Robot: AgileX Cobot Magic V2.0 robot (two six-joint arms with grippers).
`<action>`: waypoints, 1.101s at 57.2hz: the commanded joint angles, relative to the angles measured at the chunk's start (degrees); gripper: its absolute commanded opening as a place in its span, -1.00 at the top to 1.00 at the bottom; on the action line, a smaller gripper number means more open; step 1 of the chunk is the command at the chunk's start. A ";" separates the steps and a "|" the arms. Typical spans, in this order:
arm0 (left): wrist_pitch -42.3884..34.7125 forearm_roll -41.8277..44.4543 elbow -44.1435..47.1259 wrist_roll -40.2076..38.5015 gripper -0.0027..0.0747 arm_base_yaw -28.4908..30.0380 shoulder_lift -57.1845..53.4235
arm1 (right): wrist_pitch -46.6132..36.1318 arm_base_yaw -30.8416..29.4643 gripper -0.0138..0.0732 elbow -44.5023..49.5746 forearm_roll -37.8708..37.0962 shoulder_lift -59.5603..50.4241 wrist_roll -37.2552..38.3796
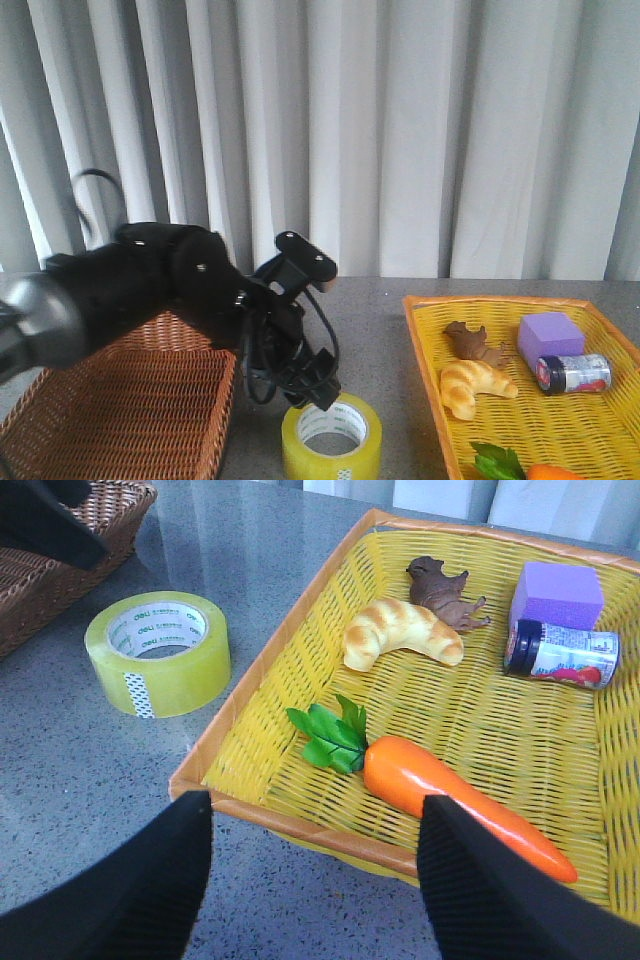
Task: Transfer tape with both arms
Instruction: 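Reach the left gripper down to the tape roll and grasp its rim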
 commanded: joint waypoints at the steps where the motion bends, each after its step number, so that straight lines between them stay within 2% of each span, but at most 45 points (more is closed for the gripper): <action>1: -0.26 0.06 -6.22 -0.55 -0.36 -0.38 1.33 | -3.80 -0.34 -0.36 -1.44 -0.42 0.17 -0.37; 16: 6.37 4.03 -18.21 -4.90 -0.31 -0.32 12.03 | -3.80 -0.34 -0.36 -1.44 -0.42 0.17 -0.37; 29: 10.22 4.83 -22.42 -6.38 -0.28 -0.28 17.51 | -3.80 -0.34 -0.36 -1.44 -0.42 0.17 -0.37; 37: 11.42 4.72 -22.42 -6.55 -0.12 -0.28 18.77 | -3.80 -0.34 -0.36 -1.44 -0.42 0.17 -0.37; 53: 11.51 4.28 -22.42 -7.59 0.39 -0.35 18.50 | -3.80 -0.34 -0.36 -1.44 -0.42 0.17 -0.37; 63: 11.73 4.28 -22.42 -7.99 0.44 -0.35 17.49 | -3.80 -0.34 -0.36 -1.44 -0.42 0.17 -0.37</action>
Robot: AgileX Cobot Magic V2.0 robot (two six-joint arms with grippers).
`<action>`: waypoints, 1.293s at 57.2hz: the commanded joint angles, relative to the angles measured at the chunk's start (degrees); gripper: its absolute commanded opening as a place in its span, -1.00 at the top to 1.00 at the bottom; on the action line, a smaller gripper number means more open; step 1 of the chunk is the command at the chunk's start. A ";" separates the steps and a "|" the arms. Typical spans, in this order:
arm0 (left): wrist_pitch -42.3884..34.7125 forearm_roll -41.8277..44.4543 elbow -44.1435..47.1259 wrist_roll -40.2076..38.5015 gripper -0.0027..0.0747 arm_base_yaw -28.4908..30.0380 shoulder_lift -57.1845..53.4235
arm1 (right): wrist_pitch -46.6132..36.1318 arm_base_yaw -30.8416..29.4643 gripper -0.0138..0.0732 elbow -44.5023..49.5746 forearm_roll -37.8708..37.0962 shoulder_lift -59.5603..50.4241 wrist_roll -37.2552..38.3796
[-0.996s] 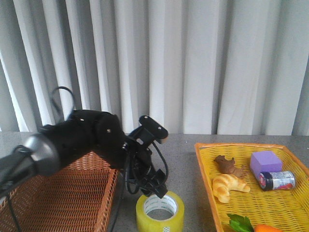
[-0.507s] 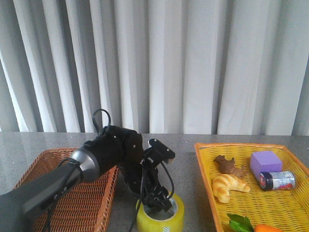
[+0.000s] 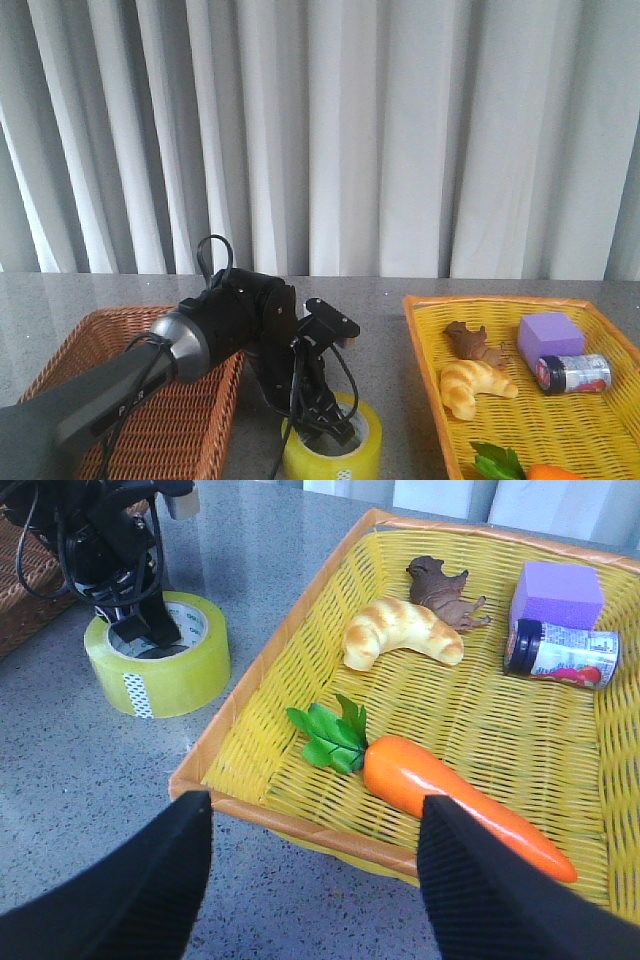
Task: Transfer tape with both arms
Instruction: 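Reach the left gripper down to the tape roll and grasp its rim, then lift the tape roll with the left gripper and lower it into the brown basket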
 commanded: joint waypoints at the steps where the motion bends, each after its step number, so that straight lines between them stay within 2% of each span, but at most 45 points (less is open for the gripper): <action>1: -1.03 -0.87 -2.02 -0.51 0.44 -0.35 -5.54 | -3.84 -0.34 -0.36 -1.44 -0.42 0.17 -0.37; 28: -0.56 -0.12 -2.02 -0.51 0.44 0.55 -17.78 | -3.84 -0.34 -0.36 -1.44 -0.42 0.17 -0.37; 40: 2.32 1.94 -2.02 -0.51 0.44 6.16 -23.52 | -3.84 -0.34 -0.36 -1.44 -0.42 0.17 -0.37; 53: 7.61 3.94 -2.02 -2.63 0.43 16.87 -24.79 | -3.84 -0.34 -0.36 -1.44 -0.42 0.17 -0.37; 59: 7.55 3.69 -1.59 -3.58 0.43 20.71 -23.36 | -3.84 -0.34 -0.36 -1.44 -0.42 0.17 -0.37; 74: 7.55 3.69 -1.15 -3.52 0.43 23.11 -16.37 | -3.84 -0.34 -0.36 -1.44 -0.42 0.17 -0.37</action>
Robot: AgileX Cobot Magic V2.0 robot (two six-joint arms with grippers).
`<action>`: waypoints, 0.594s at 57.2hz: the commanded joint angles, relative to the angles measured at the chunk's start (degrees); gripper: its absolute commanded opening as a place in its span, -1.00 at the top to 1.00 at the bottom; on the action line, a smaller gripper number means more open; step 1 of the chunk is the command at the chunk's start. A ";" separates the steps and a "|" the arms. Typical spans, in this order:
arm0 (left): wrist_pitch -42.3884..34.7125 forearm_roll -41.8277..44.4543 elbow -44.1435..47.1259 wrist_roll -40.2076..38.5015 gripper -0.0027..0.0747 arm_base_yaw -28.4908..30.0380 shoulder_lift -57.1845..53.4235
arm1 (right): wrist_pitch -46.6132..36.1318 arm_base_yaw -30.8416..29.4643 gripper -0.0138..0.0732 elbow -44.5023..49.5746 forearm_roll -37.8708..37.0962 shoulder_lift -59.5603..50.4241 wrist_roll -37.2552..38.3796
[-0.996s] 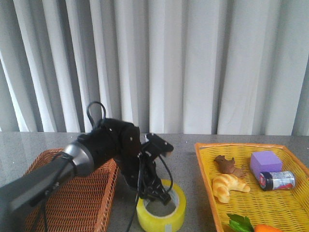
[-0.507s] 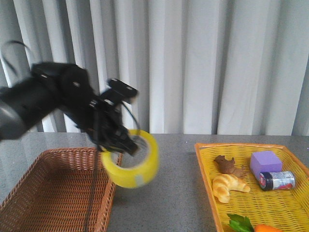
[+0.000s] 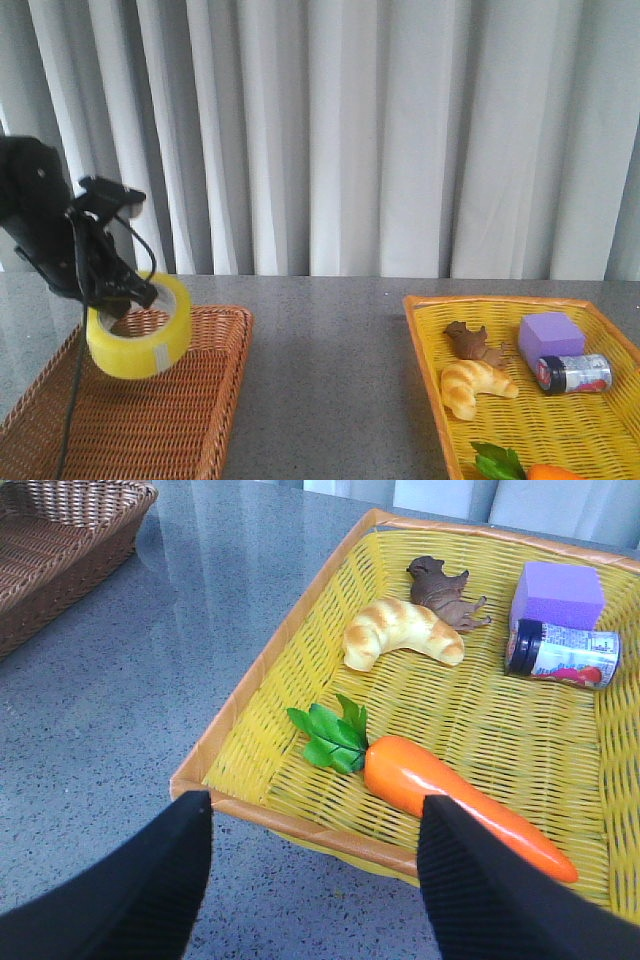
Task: Transfer tape with both arms
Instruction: 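Lift the tape roll with the left gripper and lower it into the brown basket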
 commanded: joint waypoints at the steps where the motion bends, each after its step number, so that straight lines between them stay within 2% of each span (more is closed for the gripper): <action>1: -1.49 -1.41 -1.30 -0.80 0.43 0.04 -0.26 | -3.84 -0.34 -0.36 -1.44 -0.42 0.17 -0.37; 26: -1.49 -1.40 -1.37 -0.80 0.43 0.04 6.17 | -3.84 -0.34 -0.36 -1.44 -0.42 0.17 -0.37; 34: -1.49 -1.37 -1.37 -0.80 0.32 0.04 6.23 | -3.84 -0.34 -0.36 -1.44 -0.42 0.17 -0.37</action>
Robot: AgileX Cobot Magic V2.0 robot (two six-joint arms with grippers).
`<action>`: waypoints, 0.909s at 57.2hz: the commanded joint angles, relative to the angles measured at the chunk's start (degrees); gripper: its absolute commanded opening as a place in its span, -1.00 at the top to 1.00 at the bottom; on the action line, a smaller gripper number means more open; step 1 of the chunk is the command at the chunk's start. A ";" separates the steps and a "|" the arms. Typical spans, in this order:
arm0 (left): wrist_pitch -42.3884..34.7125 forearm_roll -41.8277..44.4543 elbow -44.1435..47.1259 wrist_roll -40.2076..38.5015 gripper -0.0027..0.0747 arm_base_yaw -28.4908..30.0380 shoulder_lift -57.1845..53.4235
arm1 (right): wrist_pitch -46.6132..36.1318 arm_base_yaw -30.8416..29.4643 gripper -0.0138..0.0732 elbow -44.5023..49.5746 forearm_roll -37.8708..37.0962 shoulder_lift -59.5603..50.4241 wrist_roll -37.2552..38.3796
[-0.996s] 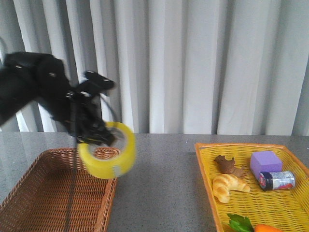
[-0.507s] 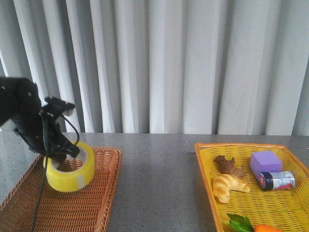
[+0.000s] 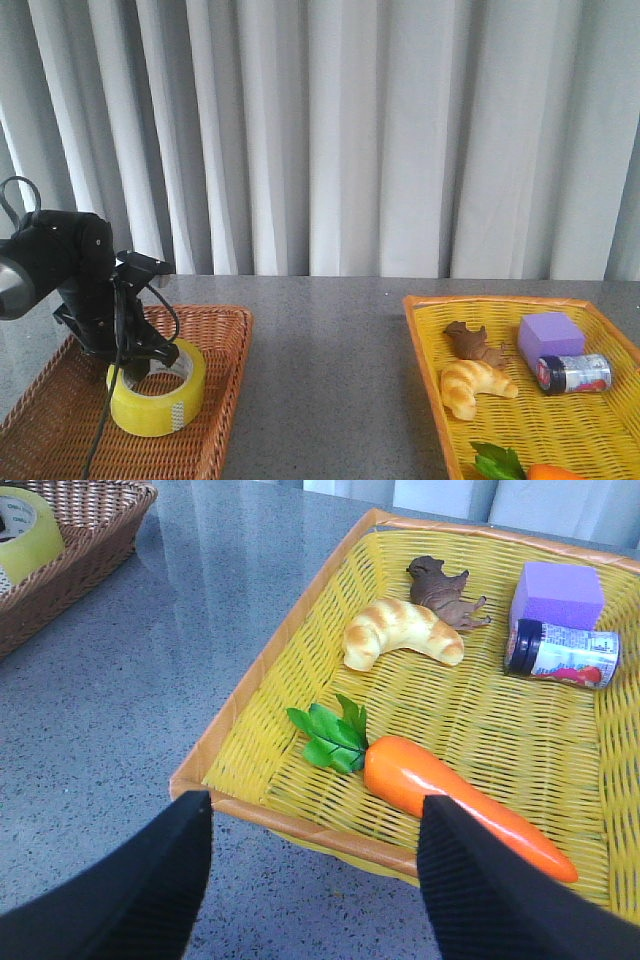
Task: Transfer tape with both arms
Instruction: 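Lift the tape roll with the left gripper and lower it into the brown basket, then open the left gripper and raise it away from the basket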
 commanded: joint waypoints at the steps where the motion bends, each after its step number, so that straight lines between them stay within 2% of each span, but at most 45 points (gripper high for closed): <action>1: -0.80 -0.81 -1.85 -0.73 0.29 -0.03 -3.71 | -3.84 -0.34 -0.36 -1.44 -0.42 0.17 -0.37; 13: -0.80 -0.81 -1.96 -2.16 -0.25 -0.03 -5.09 | -3.84 -0.34 -0.36 -1.44 -0.42 0.17 -0.37; 18: -0.80 -0.81 -1.96 -3.04 -0.36 -0.03 -7.28 | -3.84 -0.34 -0.36 -1.44 -0.42 0.17 -0.37; 29: -0.80 -1.50 -1.96 -7.39 -0.38 -0.03 -15.43 | -3.84 -0.34 -0.36 -1.44 -0.42 0.17 -0.37; 39: -0.80 -6.79 -1.00 -8.11 -0.38 -0.09 -24.54 | -3.84 -0.34 -0.36 -1.44 -0.42 0.17 -0.37; 47: -0.86 -9.81 5.43 -6.34 -0.38 -0.45 -33.08 | -3.84 -0.34 -0.36 -1.44 -0.42 0.17 -0.37; 52: -1.39 -9.58 12.64 -4.92 -0.38 -0.66 -39.15 | -3.84 -0.34 -0.36 -1.44 -0.42 0.17 -0.37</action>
